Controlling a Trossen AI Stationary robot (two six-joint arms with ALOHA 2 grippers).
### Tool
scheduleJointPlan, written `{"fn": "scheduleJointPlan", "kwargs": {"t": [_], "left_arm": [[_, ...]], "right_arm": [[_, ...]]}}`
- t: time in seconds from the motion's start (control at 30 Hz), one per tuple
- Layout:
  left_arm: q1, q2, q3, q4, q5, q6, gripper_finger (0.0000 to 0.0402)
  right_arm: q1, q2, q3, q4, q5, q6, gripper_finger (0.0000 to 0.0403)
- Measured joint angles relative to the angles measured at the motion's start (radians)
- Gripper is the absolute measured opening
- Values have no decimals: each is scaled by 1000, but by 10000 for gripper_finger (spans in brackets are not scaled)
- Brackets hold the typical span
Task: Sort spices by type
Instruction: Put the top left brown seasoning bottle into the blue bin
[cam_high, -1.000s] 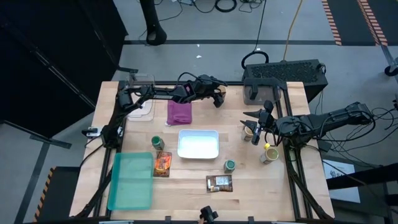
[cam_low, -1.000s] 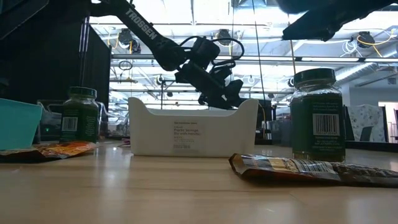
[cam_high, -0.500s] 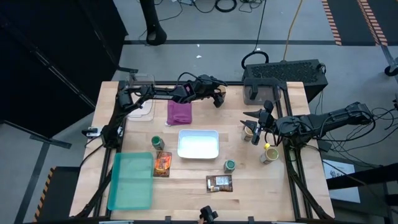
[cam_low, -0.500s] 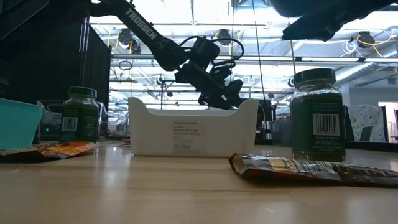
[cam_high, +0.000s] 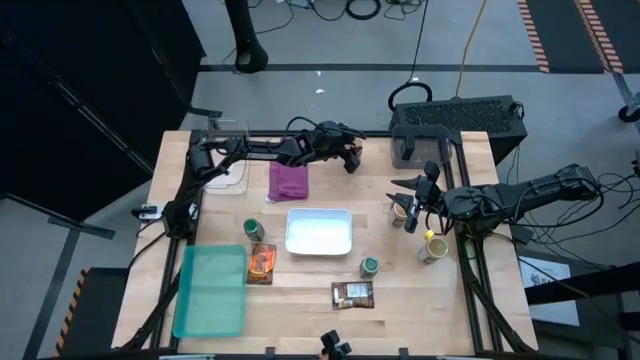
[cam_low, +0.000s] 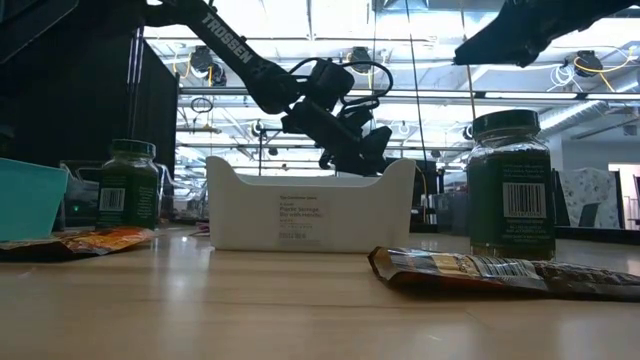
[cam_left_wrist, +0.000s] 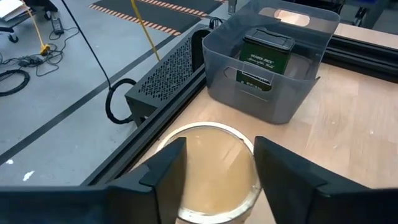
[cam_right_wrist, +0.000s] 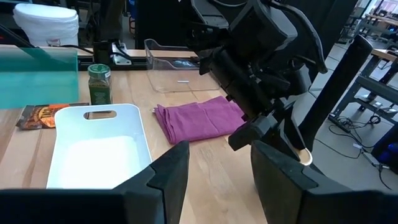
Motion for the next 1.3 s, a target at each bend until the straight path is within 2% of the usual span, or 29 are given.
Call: {"fn": "scheduleJointPlan", "kwargs": {"t": [0.4, 0.6, 0.77, 1.13, 1.3], "left_arm": [[1, 0, 0, -8, -1, 0, 136], [1, -10, -1, -22, 1, 1, 134], [-13, -31, -3, -61, 45, -43, 134], [-20, -53, -3, -94, 22, -50, 134], [-21, -93, -5, -140, 13, -4, 134]], "right_arm": [[0, 0, 0, -1, 0, 5, 155], [0, 0, 0, -1, 0, 6, 155], [0, 0, 0, -8, 0, 6, 155], [0, 0, 0, -9, 0, 16, 155], [0, 0, 0, -11, 0, 18, 155]]}}
